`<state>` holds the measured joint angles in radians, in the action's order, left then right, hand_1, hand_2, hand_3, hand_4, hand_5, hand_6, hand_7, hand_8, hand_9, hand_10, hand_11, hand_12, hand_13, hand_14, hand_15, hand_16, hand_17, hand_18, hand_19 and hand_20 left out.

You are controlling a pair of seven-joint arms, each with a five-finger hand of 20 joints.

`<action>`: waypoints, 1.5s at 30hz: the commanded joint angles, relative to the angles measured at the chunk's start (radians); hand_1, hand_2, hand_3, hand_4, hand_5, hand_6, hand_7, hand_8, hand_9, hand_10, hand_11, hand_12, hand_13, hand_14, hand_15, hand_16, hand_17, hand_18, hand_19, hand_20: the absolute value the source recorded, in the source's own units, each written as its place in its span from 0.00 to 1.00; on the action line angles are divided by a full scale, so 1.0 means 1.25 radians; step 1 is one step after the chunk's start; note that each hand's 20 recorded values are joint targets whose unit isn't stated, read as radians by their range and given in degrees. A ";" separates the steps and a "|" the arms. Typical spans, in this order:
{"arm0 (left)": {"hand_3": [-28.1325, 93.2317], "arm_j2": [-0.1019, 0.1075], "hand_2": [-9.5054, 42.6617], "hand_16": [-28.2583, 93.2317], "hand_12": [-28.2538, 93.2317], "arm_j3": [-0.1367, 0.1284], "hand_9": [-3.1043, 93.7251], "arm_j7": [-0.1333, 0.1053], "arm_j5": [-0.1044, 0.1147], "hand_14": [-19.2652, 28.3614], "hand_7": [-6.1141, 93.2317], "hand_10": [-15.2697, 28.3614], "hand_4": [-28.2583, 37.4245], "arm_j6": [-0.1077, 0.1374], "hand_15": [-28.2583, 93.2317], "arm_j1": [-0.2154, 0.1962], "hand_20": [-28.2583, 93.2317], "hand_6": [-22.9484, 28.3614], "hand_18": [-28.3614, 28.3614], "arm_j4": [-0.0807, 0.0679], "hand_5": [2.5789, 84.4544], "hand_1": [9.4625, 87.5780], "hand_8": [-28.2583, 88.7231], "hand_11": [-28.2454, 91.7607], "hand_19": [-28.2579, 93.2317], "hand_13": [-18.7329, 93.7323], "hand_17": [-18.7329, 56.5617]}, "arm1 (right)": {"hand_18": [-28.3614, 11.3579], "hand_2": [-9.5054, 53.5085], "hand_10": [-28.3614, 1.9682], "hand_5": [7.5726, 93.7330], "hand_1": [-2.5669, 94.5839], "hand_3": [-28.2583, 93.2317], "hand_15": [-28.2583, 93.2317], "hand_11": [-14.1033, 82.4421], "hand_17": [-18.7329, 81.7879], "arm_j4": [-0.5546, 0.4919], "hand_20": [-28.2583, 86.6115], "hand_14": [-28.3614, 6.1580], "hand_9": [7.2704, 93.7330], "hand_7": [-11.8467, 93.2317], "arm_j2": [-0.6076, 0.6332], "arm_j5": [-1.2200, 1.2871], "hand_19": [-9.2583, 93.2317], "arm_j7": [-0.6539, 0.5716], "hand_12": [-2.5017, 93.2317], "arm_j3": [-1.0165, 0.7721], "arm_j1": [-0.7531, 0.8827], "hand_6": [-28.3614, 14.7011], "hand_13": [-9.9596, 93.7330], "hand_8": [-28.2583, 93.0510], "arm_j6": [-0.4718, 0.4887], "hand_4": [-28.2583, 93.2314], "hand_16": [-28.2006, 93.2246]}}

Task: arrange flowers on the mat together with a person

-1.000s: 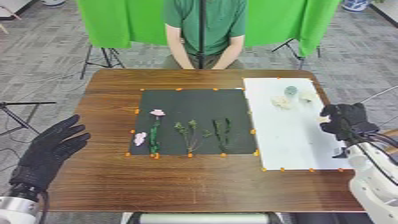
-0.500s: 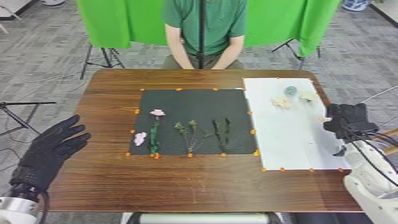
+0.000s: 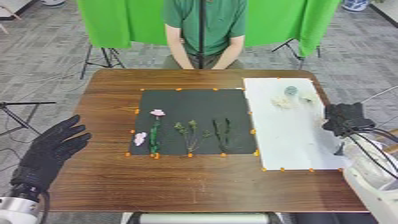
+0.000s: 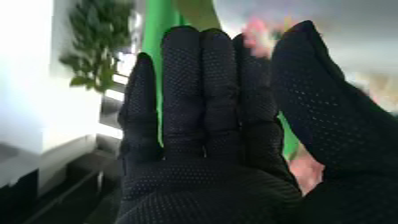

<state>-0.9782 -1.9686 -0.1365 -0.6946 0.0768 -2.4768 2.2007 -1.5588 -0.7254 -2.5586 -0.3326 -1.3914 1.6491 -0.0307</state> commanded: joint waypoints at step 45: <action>0.80 0.011 0.14 0.23 0.39 0.021 0.34 0.018 0.001 0.74 0.25 0.64 0.09 0.009 0.53 0.010 0.30 0.55 0.89 -0.002 0.38 0.27 0.16 0.42 0.64 0.40 0.18 | 0.38 0.00 0.78 0.65 0.53 0.86 0.64 0.41 0.42 -0.041 0.54 0.74 0.78 0.63 -0.235 0.027 0.56 0.388 0.58 0.593 -0.522 0.78 0.70 0.25 -0.150 0.00 0.57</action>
<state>-0.9704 -1.9576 -0.1266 -0.6938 0.0808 -2.4689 2.2023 -1.6603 -0.9458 -2.4859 0.1255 -0.7363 1.1019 -0.2438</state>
